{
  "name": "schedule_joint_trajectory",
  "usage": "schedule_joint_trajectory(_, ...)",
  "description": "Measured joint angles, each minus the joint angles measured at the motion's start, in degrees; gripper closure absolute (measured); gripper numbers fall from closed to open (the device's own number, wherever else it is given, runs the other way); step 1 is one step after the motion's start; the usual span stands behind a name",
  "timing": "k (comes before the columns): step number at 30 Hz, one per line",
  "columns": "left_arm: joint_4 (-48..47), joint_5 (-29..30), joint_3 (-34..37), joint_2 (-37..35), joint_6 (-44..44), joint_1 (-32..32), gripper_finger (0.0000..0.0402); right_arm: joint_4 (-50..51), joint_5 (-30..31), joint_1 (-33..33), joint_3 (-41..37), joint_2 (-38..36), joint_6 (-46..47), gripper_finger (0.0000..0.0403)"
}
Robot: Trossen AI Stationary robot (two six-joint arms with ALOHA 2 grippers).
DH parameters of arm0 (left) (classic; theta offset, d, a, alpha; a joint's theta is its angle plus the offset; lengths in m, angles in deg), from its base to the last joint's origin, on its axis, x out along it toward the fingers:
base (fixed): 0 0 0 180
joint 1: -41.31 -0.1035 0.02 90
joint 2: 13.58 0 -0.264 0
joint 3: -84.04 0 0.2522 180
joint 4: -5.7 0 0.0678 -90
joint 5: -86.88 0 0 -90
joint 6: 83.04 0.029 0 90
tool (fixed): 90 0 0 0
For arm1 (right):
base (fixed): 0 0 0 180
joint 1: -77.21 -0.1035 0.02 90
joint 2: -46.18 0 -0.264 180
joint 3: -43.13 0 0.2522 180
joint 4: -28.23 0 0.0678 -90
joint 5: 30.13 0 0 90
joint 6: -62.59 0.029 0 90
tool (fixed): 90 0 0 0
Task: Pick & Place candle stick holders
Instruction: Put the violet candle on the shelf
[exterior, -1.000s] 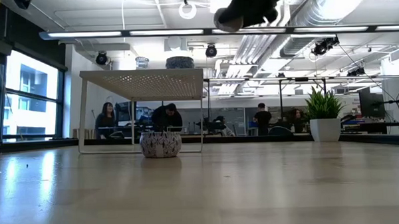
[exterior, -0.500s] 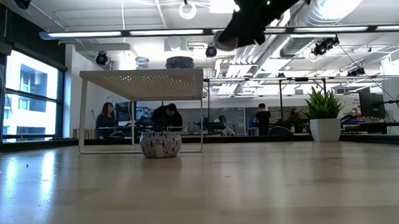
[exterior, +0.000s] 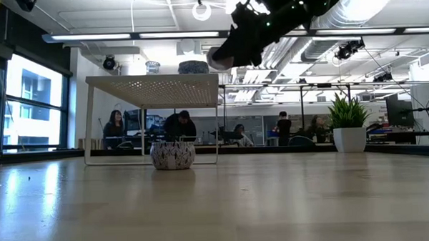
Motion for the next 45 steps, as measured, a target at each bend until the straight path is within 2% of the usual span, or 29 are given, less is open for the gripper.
schedule_joint_trajectory(5, 10.4, -5.5, 6.2, -0.1, -3.3, 0.0, 0.0207, 0.0, 0.1, -0.9, 0.0, 0.4, -0.2, 0.0116)
schedule_joint_trajectory(9, 28.7, -10.8, 14.5, 0.7, -8.5, 0.0, 0.0207, 0.0, 0.7, -2.4, 0.0, -1.4, -0.3, 0.0116)
schedule_joint_trajectory(13, 46.4, -12.9, 20.6, 3.9, -13.4, 0.0, 0.0207, -0.1, 1.4, -4.4, 0.0, -3.5, -0.4, 0.0116)
schedule_joint_trajectory(19, 56.3, -15.9, 22.8, 15.0, -12.8, 1.0, 0.0207, -0.2, 1.4, -8.5, 0.1, -5.0, -0.4, 0.0116)
schedule_joint_trajectory(24, 63.7, -15.7, 22.8, 27.8, -6.3, 9.4, 0.0207, -0.2, 4.0, -12.3, 0.1, -5.0, -0.7, 0.0116)
schedule_joint_trajectory(28, 69.3, -15.6, 20.9, 34.7, 0.1, 15.4, 0.0207, -0.4, 6.4, -14.6, 0.1, -5.0, -1.3, 0.0116)
schedule_joint_trajectory(32, 70.9, -13.8, 19.0, 39.1, 0.2, 19.2, 0.0207, 0.0, 6.8, -15.8, 0.1, -5.0, -0.9, 0.0116)
schedule_joint_trajectory(35, 71.1, -9.3, 18.4, 40.4, 1.7, 20.9, 0.0207, 0.5, 7.3, -16.9, 0.1, -5.0, -0.9, 0.0116)
schedule_joint_trajectory(40, 70.4, -0.7, 18.4, 41.9, 12.1, 25.0, 0.0207, 1.0, 7.2, -18.6, 0.1, -5.0, -0.9, 0.0116)
schedule_joint_trajectory(45, 70.4, 5.5, 18.4, 43.5, 20.6, 30.7, 0.0207, 1.0, 7.2, -19.5, 0.1, -5.0, -0.7, 0.0116)
